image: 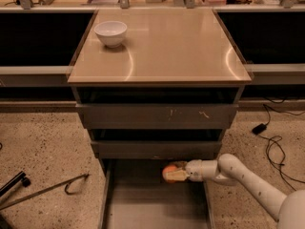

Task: Pick orange from bottom drawer and place on counter

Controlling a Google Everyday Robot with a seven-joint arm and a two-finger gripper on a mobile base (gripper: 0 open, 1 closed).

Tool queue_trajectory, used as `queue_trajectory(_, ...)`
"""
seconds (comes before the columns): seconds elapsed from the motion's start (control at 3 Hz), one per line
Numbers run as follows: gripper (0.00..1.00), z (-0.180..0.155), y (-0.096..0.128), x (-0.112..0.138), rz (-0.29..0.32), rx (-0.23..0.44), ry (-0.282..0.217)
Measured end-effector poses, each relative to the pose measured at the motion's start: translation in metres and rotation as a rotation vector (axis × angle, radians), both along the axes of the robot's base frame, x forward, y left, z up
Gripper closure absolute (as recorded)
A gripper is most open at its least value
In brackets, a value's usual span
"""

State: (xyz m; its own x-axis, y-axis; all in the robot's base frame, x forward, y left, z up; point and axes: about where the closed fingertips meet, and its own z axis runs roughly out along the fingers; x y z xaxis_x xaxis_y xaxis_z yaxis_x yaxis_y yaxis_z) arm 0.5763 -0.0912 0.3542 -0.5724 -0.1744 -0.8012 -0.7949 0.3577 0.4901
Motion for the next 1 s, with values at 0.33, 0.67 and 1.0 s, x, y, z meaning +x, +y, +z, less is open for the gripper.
queue_trajectory(0.33,1.00,0.006,0.009,-0.019,0.072,0.036,0.023)
queue_trajectory(0.67,1.00,0.006,0.009,-0.019,0.071,0.036,0.023)
queue_trajectory(1.0,1.00,0.027,0.005,-0.027,0.066,0.006,-0.002)
